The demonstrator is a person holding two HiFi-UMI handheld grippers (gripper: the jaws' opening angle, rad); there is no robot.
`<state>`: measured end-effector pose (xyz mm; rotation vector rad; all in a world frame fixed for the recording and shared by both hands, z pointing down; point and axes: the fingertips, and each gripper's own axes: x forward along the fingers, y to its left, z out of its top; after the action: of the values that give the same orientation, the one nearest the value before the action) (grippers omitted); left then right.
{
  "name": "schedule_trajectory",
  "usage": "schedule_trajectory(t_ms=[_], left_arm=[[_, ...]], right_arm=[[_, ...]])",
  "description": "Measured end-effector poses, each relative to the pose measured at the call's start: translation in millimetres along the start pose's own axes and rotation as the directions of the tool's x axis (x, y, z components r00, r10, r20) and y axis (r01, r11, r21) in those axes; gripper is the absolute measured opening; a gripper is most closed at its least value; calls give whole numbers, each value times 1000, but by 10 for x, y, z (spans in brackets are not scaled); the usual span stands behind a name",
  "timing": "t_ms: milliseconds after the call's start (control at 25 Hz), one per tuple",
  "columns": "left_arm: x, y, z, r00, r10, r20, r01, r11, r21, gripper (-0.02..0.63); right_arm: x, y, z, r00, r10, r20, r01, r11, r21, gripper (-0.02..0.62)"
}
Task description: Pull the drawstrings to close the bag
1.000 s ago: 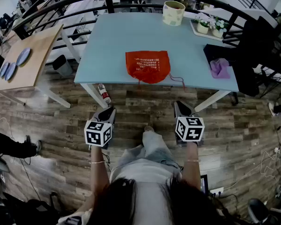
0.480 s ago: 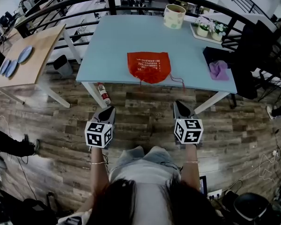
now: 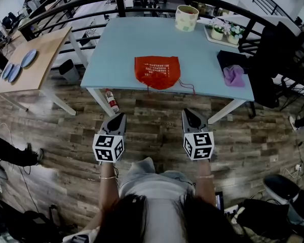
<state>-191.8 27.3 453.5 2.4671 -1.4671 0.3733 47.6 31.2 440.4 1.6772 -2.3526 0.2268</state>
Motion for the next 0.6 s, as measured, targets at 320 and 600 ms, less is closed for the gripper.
schedule_trajectory(t_ms=[320, 600], left_arm=[[-210, -460, 280, 993, 54, 102, -57, 998, 21, 25], [-361, -882, 466, 985, 61, 158, -70, 996, 53, 25]], right_arm=[[-324, -75, 127, 997, 46, 58, -44, 998, -39, 31], [-615, -120, 253, 991, 75, 109, -66, 994, -82, 28]])
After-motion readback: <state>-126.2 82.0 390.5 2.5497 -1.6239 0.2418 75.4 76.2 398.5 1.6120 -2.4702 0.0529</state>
